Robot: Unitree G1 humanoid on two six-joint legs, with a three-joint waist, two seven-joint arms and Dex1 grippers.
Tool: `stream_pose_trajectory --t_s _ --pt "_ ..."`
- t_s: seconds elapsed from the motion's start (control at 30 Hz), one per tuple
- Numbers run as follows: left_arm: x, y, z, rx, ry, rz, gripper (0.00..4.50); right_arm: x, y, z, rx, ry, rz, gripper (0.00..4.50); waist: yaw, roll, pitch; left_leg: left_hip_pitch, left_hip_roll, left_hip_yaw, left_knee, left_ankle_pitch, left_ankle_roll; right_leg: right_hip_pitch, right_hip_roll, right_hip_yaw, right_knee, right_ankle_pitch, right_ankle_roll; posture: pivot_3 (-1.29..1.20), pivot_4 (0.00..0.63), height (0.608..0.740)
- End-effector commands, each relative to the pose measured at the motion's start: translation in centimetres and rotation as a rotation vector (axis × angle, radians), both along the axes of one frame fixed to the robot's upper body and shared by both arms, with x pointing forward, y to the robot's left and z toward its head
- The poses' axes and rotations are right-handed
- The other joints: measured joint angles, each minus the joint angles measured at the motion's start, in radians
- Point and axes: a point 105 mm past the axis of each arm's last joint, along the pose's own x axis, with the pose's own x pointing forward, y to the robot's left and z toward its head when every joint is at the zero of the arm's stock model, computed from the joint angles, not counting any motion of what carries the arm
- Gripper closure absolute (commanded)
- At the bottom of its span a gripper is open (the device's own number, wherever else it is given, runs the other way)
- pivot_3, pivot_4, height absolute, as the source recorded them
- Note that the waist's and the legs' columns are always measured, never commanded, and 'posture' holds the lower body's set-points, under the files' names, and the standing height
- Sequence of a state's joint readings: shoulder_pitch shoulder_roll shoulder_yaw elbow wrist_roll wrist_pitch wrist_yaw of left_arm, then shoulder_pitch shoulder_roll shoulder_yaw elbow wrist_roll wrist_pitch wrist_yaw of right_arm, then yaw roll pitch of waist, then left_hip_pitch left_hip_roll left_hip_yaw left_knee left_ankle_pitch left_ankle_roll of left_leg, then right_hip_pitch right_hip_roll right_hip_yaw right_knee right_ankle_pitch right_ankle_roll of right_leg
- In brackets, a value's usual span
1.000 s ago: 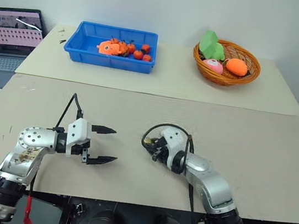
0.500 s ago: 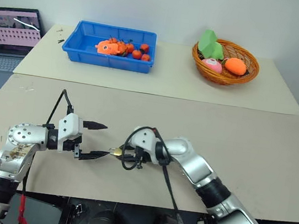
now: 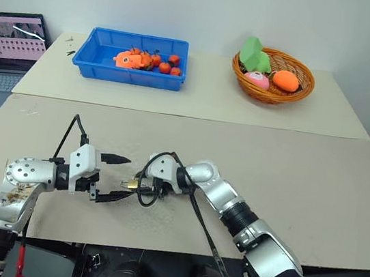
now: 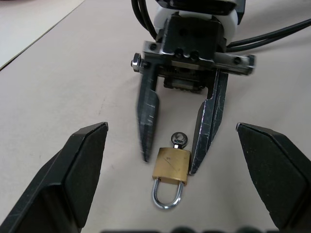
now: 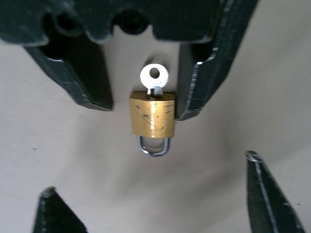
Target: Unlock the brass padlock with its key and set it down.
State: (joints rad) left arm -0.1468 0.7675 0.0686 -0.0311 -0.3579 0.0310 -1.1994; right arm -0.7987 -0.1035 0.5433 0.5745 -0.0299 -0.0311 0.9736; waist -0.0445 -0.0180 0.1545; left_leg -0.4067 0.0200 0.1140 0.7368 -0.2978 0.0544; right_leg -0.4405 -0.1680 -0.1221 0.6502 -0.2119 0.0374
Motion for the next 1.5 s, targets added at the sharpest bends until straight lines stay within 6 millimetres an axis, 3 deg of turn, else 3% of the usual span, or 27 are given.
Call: stream_pose_trajectory --t_s 0.03,0.3,0.5,0.67,0.9,1.07,1.17,1.4,1.43,1.5 --pt "0.2 -0.1 1.4 -0.007 -0.043 -0.014 0.00 -0.1 -0.7 0.3 -0.002 0.012 0.001 1.23 0.002 0.000 0.000 0.000 0.000 0.000 0.000 0.000 0.000 0.000 0.000 0.000 0.000 0.000 0.000 0.00 0.150 0.684" --pt "1.1 -0.4 1.0 0.000 -0.031 -0.048 0.00 -2.5 -5.6 3.8 0.113 0.154 0.024 1.23 0.014 0.000 0.000 -0.006 -0.001 -0.002 0.000 0.000 0.001 -0.002 0.000 -0.002 -0.001 0.000 0.000 0.00 0.150 0.684" --pt "2.0 -1.2 -0.4 0.005 0.001 -0.096 0.00 -2.7 -9.6 5.4 0.206 0.212 -0.147 1.23 0.022 0.000 0.000 -0.005 -0.001 -0.001 0.000 0.000 0.001 -0.001 0.000 -0.002 -0.002 0.000 0.000 0.00 0.150 0.684" --pt "2.4 -1.8 -2.6 0.007 0.033 -0.107 0.00 -1.7 -11.4 7.1 0.292 0.169 -0.308 1.23 0.027 0.000 0.000 -0.005 -0.001 -0.001 0.000 0.000 0.001 -0.002 0.000 -0.002 -0.002 0.000 0.000 0.00 0.150 0.684" --pt "2.7 -0.9 -5.5 0.068 0.070 -0.083 0.00 -1.1 -13.6 10.3 0.416 0.085 -0.461 1.23 0.031 0.000 0.000 -0.004 -0.001 -0.001 0.000 -0.001 0.001 -0.001 -0.001 -0.002 -0.002 0.001 0.000 0.00 0.150 0.684" --pt "2.9 -0.6 -5.9 0.080 0.080 -0.084 0.00 -1.0 -14.2 11.1 0.459 0.070 -0.510 1.23 0.032 0.000 0.000 0.000 0.000 -0.001 0.000 -0.001 0.002 0.002 -0.001 -0.001 -0.002 0.001 -0.001 0.00 0.150 0.684" --pt "3.2 -0.5 -5.6 0.073 0.080 -0.083 0.73 -0.8 -14.4 11.1 0.460 0.063 -0.528 1.14 0.032 0.000 0.000 0.000 0.000 -0.001 0.000 -0.001 0.002 0.002 -0.001 -0.001 -0.001 0.003 -0.001 0.00 0.150 0.684" --pt "3.6 -0.7 -5.3 0.064 0.075 -0.086 3.41 -0.6 -14.7 11.1 0.453 0.056 -0.543 1.14 0.032 0.000 0.000 0.000 0.000 -0.001 0.001 -0.001 0.002 0.002 -0.001 -0.001 -0.001 0.004 -0.002 0.00 0.150 0.684" --pt "3.7 -0.8 -5.2 0.064 0.072 -0.087 3.65 -0.5 -14.7 11.1 0.450 0.055 -0.544 1.14 0.032 0.000 0.000 0.000 0.000 -0.001 0.001 -0.001 0.002 0.002 -0.001 -0.001 -0.001 0.004 -0.002 0.00 0.150 0.684" --pt "3.8 -0.9 -5.2 0.063 0.066 -0.088 3.64 -0.5 -14.8 11.1 0.446 0.053 -0.547 1.14 0.033 0.000 0.000 0.000 0.000 -0.001 0.001 -0.001 0.003 0.002 -0.001 -0.001 -0.001 0.004 -0.002 0.00 0.150 0.684"
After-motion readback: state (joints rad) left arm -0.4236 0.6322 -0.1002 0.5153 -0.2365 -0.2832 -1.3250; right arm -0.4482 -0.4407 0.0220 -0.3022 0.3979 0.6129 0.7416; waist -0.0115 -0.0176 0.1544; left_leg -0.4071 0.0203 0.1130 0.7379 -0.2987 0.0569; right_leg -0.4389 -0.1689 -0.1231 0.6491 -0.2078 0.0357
